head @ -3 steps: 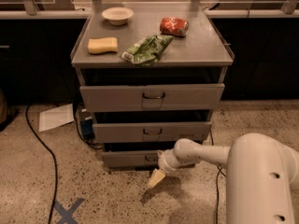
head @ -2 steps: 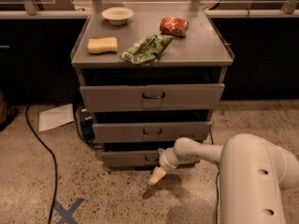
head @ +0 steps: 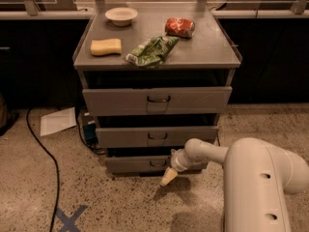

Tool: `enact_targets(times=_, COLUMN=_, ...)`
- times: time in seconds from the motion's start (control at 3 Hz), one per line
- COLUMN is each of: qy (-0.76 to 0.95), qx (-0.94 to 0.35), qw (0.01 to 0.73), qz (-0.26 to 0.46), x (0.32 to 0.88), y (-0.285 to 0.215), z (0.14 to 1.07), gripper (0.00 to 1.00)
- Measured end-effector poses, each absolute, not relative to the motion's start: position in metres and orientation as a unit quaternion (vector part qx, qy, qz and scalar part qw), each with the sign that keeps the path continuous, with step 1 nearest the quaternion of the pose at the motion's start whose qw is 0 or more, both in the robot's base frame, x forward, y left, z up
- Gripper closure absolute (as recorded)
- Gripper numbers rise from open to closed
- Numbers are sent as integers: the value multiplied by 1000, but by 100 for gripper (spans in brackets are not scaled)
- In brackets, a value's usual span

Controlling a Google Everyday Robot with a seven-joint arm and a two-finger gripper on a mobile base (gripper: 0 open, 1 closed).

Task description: Open bottom drawer

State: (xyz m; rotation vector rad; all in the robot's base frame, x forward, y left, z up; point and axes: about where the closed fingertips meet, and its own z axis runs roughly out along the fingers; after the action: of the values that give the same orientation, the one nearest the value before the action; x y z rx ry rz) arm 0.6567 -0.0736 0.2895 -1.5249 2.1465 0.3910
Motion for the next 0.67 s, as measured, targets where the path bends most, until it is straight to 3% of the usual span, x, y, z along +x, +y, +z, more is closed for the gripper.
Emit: enact_targets(times=0.67, qy=782, qx=-569, qw=222, qz=126, x=683, y=-69, z=236, gripper=0)
